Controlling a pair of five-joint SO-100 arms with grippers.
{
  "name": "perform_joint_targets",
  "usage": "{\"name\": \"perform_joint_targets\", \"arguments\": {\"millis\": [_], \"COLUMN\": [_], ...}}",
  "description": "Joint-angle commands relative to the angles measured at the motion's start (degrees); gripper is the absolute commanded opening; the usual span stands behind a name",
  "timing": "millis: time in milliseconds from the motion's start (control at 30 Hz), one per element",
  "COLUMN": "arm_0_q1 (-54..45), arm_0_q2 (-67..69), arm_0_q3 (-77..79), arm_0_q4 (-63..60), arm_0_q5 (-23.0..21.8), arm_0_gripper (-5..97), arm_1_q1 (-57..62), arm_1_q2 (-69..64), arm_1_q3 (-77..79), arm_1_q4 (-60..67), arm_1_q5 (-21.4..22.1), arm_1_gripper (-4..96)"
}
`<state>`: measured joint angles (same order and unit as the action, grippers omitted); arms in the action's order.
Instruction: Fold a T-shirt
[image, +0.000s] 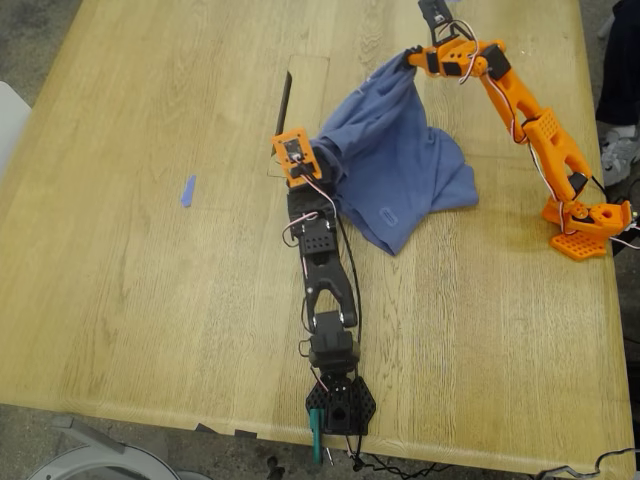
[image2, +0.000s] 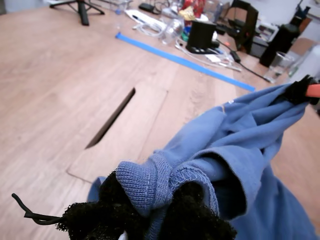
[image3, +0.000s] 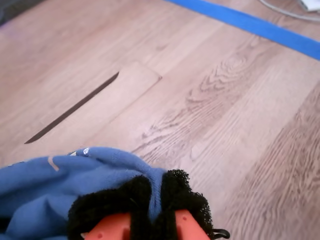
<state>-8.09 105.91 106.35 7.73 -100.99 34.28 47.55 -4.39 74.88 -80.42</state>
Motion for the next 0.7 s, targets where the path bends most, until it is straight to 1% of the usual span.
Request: {"name": "perform_joint_targets", "arguments": {"millis": [0,300,433,600,667], "arm_0_q1": [1.41,5.71,7.38,8.26,8.35], "arm_0_q2": [11.34,21.45,24.08,27.51,29.09], "arm_0_q3": [0.44,8.35,10.55,12.13,12.83], "arm_0_q4": [2.02,8.44,10.90,15.73,18.72], "arm_0_q5": [-0.79,-0.97,-1.49,-1.58,-1.67], "arm_0_gripper": [0,0,0,0,0], "arm_1_q1": [-0.44,-3.08,-3.96,-5.27,-6.06], "arm_1_q2": [6.15,11.95,14.06,21.80,27.25], "arm_1_q3": [-3.08,-3.08,-2.37,8.17,17.14], "arm_1_q4": [4.66,20.83,22.41,22.50,22.41], "arm_1_q5": [-0.18,0.26,0.62,0.88,0.97], "arm_1_gripper": [2.7,2.3,2.2,2.0,1.9]}}
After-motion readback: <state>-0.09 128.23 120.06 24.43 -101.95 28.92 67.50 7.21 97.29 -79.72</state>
